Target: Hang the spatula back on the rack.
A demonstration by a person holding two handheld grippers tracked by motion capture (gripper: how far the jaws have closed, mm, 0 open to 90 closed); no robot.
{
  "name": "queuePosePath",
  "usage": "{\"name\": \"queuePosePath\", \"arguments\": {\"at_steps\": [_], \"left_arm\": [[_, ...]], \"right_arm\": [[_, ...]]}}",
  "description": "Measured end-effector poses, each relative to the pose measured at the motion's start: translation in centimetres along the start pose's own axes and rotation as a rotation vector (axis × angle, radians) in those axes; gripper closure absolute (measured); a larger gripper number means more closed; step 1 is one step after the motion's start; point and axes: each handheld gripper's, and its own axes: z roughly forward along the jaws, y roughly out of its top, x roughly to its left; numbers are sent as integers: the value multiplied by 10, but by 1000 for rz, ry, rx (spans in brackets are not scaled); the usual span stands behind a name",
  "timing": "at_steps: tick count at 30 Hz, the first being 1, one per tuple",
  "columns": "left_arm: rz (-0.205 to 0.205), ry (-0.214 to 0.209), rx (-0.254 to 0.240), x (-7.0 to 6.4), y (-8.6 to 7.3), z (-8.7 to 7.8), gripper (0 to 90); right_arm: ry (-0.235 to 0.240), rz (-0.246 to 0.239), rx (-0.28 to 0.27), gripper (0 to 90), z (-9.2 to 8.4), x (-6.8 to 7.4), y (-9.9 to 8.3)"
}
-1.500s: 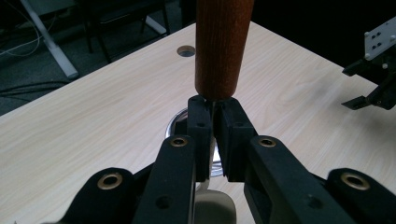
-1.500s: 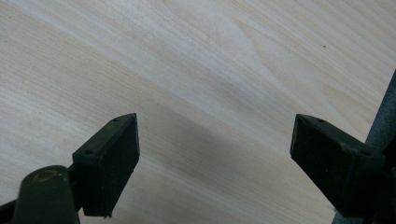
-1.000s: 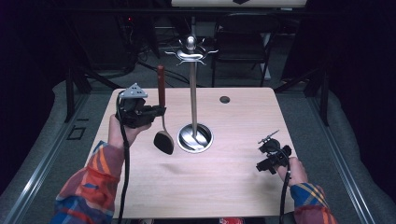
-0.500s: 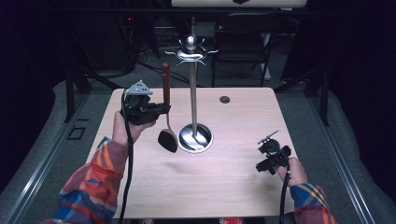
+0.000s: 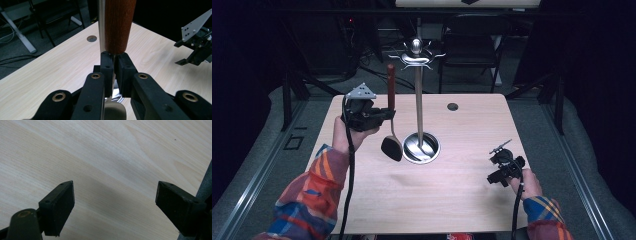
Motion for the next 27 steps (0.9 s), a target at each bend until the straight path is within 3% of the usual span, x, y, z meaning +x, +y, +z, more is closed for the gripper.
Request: {"name": "queuePosePath", "arguments": {"at_steps": [27], "left_arm": [[8, -29, 6, -6, 12, 14, 847]], "right_arm": [[6, -19, 5, 151, -1, 0, 0]]}}
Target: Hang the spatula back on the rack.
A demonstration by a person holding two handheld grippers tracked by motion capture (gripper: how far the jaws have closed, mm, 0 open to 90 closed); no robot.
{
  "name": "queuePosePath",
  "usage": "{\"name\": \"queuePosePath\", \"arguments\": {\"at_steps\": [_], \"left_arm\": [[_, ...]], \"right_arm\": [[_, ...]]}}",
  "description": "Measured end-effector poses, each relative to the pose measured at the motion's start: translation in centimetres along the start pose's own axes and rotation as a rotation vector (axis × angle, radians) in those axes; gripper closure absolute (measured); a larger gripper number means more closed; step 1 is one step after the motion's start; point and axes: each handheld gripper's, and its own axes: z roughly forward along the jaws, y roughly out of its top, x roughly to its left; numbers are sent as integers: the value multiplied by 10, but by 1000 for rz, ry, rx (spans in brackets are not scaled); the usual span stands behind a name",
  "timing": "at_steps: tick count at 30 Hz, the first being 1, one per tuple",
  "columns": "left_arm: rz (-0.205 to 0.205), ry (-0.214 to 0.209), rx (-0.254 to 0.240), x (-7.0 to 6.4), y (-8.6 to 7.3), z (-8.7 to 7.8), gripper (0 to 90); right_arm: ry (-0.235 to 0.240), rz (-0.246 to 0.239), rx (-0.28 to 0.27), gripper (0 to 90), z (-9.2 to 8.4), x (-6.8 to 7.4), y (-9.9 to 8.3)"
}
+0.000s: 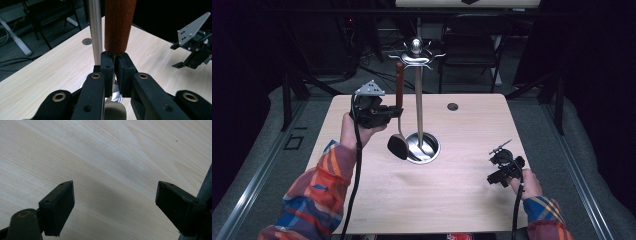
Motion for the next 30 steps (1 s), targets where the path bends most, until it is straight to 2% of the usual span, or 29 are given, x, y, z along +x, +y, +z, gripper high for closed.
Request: {"name": "queuePosePath", "arguments": {"at_steps": [30], "left_arm": [[-11, 7, 14, 3, 9, 14, 846]], "right_arm": [[0, -3, 1, 152, -1, -1, 0]]}}
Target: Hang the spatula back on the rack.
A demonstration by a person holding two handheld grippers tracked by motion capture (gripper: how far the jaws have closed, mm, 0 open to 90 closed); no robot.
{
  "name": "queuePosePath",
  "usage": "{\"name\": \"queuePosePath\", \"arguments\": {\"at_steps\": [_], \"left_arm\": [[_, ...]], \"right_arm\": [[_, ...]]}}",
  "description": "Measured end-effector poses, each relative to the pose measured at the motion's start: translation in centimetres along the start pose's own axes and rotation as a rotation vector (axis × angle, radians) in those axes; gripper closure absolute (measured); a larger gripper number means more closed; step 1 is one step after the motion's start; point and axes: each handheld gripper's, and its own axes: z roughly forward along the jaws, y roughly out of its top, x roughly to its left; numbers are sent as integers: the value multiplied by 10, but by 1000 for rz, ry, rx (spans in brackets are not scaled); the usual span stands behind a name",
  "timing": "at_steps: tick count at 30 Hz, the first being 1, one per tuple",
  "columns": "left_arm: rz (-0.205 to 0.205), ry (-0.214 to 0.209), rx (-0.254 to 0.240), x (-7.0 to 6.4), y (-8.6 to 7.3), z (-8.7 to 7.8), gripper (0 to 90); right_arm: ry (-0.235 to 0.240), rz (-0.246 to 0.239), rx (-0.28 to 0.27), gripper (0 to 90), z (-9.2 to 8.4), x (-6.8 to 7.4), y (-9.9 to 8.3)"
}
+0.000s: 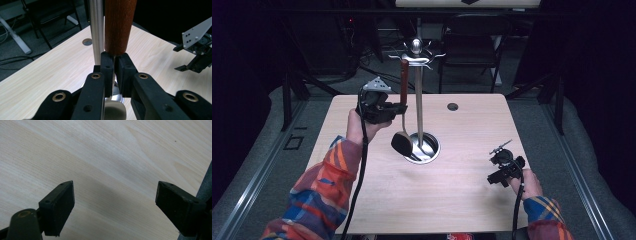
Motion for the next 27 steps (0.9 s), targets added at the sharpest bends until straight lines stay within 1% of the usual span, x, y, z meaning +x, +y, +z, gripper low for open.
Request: {"name": "queuePosePath", "arguments": {"at_steps": [4, 5, 7, 8, 11, 16, 20, 23, 27], "left_arm": [[-2, -4, 3, 1, 0, 2, 846], [-4, -5, 2, 1, 0, 2, 846], [-7, 0, -2, 1, 0, 3, 846], [-7, 0, -1, 2, 0, 4, 846], [-7, 3, -3, 2, 1, 7, 845], [-5, -18, -3, 4, 4, 12, 844], [5, 2, -3, 2, 6, 17, 843], [8, 15, -14, 2, 6, 18, 841], [14, 8, -22, 4, 5, 20, 838]], "right_arm": [[-4, 7, -8, 151, 0, 0, 0], [-8, 4, -2, 151, 0, 0, 0], [-5, 14, -11, 152, 0, 0, 0], [-14, 11, -9, 151, 0, -1, 0], [-13, 11, -8, 151, 0, -1, 0], [-14, 12, -9, 151, 0, -1, 0], [-20, 14, -7, 151, -1, -1, 0], [-21, 16, -11, 151, -2, -1, 0], [-20, 16, -14, 151, -1, -2, -1]]}}
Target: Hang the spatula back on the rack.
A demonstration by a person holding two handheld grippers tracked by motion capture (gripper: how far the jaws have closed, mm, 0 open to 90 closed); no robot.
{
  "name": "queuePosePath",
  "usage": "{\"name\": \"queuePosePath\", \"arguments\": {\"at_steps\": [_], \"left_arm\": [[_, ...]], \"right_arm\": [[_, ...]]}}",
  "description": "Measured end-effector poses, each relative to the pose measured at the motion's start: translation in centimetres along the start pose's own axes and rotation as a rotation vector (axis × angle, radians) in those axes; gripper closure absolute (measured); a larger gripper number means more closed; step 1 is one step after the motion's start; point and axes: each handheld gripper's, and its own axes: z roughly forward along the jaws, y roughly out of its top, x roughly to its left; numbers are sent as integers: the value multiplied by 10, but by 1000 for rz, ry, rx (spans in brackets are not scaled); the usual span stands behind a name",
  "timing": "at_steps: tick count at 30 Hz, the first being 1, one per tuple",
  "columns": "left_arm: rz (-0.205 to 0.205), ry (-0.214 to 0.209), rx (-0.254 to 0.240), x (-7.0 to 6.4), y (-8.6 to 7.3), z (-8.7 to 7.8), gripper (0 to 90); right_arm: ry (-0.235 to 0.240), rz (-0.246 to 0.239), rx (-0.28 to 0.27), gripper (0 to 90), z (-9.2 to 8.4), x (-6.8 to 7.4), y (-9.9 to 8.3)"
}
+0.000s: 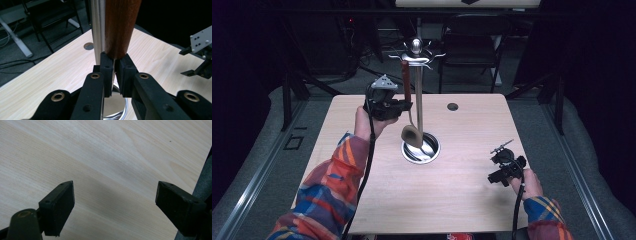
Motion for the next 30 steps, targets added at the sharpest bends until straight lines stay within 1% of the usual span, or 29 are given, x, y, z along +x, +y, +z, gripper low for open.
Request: {"name": "queuePosePath", "arguments": {"at_steps": [5, 7, 8, 10, 11, 14, 17, 19, 20, 21, 22, 24, 30], "left_arm": [[5, 19, -7, 0, 0, 2, 834], [1, 24, -9, 1, 0, 2, 831], [-2, 33, -6, 1, 0, 2, 827], [3, 59, -4, 0, 1, 1, 797], [4, 62, -7, -1, 0, 1, 788], [-1, 67, -7, -1, -1, 0, 755], [-3, 74, -5, -3, -1, -2, 661], [8, 78, -1, -5, -1, -3, 604], [14, 91, 7, -6, -1, -5, 554], [18, 92, 9, -8, -1, -6, 517], [18, 100, 0, -9, -2, -8, 495], [27, 115, 3, -12, -3, -12, 403], [27, 127, 12, -16, -8, -23, 280]], "right_arm": [[1, 1, 3, 151, 0, 0, 0], [2, 2, 4, 152, 0, 0, 0], [3, 3, 4, 152, 0, 0, 0], [3, 2, 4, 152, 0, 0, 0], [5, 3, -6, 151, 1, 0, 0], [3, 1, 0, 151, 1, 1, 1], [2, 1, 0, 151, 1, 0, 0], [3, 1, -1, 152, 1, 0, 0], [4, 1, 0, 152, 1, 0, 0], [6, 5, -3, 151, 1, 1, 0], [7, 5, -4, 152, 1, 1, 0], [9, 7, -4, 152, 1, 1, 1], [11, 8, -3, 151, 1, 1, 1]]}}
